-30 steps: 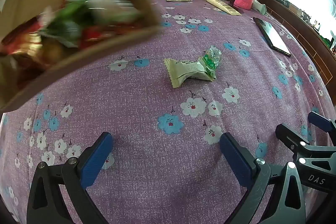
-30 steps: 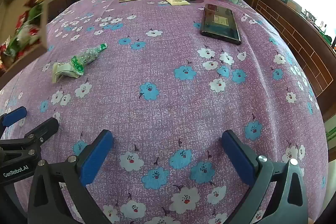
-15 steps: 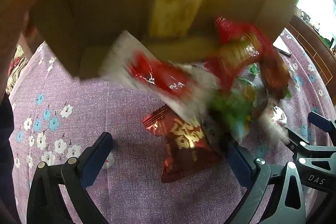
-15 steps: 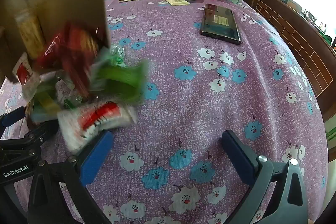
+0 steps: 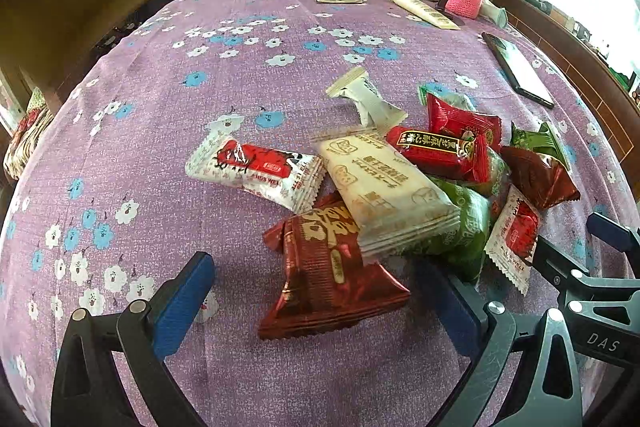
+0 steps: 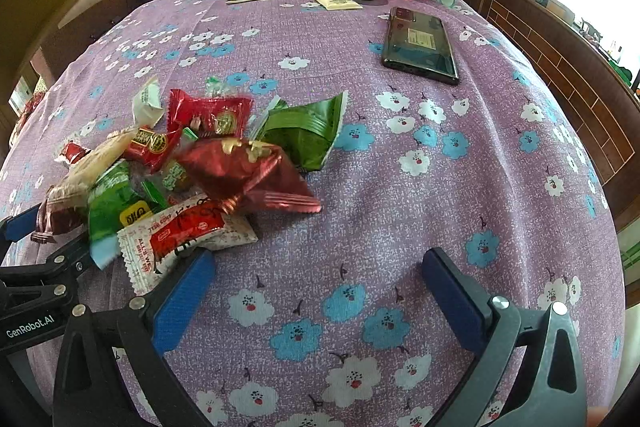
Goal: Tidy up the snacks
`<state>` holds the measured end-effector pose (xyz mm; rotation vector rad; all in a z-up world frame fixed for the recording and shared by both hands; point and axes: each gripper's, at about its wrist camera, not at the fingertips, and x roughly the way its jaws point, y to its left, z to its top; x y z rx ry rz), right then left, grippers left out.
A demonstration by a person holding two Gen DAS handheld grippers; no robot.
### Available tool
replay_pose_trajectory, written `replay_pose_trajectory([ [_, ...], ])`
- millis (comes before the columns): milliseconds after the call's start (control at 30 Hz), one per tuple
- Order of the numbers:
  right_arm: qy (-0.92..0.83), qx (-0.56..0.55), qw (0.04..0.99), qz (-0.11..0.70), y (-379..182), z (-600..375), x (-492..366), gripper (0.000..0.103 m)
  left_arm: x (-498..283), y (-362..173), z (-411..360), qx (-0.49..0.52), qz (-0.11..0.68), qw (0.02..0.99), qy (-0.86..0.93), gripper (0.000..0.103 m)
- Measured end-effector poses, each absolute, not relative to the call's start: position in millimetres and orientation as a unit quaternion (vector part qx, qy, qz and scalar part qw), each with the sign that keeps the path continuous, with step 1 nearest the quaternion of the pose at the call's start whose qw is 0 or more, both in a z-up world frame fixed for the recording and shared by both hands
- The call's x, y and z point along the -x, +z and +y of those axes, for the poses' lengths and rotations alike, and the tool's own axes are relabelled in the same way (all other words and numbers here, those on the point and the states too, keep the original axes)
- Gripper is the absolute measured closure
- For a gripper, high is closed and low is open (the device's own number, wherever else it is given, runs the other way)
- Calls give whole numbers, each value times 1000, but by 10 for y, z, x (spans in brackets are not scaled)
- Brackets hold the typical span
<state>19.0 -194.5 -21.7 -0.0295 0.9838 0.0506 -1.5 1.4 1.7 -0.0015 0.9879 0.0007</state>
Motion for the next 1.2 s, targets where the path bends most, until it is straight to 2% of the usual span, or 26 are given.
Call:
replay_pose_trajectory([
  [1200, 24, 14, 881, 473, -186, -1958, -202, 0, 14, 16, 12, 0, 474, 880, 0, 0],
])
